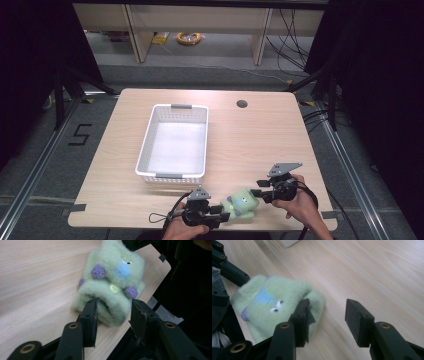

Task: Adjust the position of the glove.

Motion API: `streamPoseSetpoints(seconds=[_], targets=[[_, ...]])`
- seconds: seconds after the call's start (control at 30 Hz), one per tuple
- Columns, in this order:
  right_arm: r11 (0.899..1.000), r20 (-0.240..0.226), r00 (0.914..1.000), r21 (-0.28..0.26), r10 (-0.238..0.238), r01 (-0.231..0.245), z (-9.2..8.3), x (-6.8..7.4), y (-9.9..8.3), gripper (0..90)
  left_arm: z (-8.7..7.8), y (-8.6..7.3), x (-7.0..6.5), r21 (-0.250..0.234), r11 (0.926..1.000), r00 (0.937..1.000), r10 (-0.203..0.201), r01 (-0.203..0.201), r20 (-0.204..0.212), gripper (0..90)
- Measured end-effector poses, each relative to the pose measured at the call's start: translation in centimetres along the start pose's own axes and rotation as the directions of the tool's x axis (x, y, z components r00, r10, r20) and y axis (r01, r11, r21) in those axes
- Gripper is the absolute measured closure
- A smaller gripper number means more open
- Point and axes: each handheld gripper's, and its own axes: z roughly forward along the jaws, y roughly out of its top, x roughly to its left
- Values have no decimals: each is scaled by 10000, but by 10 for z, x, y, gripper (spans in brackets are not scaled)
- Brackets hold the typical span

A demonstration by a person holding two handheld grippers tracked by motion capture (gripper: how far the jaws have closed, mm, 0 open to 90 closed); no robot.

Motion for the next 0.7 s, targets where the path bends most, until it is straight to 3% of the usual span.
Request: streamPoseSetpoints(seconds=[0.03,0.1,0.17,0.23,0.33,0.47,0.7], targets=[[9999,107,9999,67,-79,78,-4,0,0,528,-3,0,1,-25,10000,10000,-12,12,-75,544],[9993,140,9993,-135,341,-339,-11,5,3,502,-7,1,4,-174,9996,9996,-216,214,-164,515],[9994,68,9995,-182,310,-309,-11,8,5,495,-7,0,5,-123,9996,9995,-266,264,-178,500],[9982,-18,9983,130,590,-589,-8,14,4,496,-6,-2,4,45,9997,9995,-250,251,-187,488],[9973,143,9988,558,478,-485,-2,11,1,497,-3,-4,2,177,9995,9996,-264,266,-142,481],[9916,-145,9958,945,905,-887,7,7,-4,496,1,-4,1,327,9982,9986,-503,509,-185,460],[9880,-376,9934,1152,1082,-1033,16,3,-9,500,12,0,5,606,9947,9962,-818,836,-313,430]])
